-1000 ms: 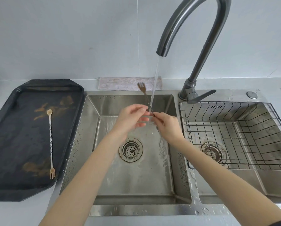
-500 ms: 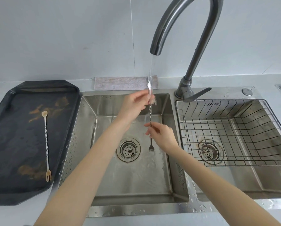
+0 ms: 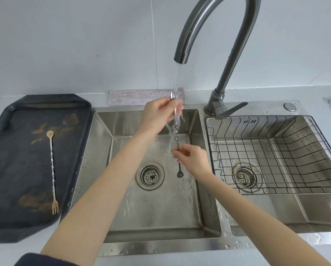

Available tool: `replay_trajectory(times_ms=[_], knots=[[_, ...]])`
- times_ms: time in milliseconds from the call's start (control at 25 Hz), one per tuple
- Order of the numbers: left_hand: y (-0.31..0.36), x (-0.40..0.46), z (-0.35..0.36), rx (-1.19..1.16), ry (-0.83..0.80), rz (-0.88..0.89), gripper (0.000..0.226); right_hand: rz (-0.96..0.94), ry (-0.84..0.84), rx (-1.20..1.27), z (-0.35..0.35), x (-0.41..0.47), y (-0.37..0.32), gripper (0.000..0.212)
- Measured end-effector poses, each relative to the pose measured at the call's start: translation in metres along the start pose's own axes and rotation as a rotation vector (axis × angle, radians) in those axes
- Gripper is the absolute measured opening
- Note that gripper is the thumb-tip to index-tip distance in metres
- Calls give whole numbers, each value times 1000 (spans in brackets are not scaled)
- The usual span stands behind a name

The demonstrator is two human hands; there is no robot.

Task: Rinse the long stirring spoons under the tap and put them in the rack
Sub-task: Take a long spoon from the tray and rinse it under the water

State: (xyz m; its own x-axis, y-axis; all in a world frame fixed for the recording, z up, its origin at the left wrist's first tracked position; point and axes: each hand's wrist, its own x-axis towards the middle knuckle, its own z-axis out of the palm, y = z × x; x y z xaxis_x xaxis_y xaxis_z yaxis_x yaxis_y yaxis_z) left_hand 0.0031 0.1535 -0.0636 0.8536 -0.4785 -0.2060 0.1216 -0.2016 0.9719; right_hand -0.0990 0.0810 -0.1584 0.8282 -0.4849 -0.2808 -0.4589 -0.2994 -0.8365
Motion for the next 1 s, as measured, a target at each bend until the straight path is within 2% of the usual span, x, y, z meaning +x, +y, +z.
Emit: replay_trajectory(times_ms=[200,400,640,840,1000], knots=[[4,2,-1,35,-47,12,16,-1,21,47,0,2,0,17],[5,1,0,77,-38,74,10,-32,51,8,-1,3,-7,14],[7,6,-1,121,-19,87,19,-25,66,-15,-1,7,-11,18],[6,6,-3,235,-90,124,26,-103,70,-60,-5,21,-25,21],[7,9,-6,249,-81,149,26,-153,64,-48,-7,33,-40,19]])
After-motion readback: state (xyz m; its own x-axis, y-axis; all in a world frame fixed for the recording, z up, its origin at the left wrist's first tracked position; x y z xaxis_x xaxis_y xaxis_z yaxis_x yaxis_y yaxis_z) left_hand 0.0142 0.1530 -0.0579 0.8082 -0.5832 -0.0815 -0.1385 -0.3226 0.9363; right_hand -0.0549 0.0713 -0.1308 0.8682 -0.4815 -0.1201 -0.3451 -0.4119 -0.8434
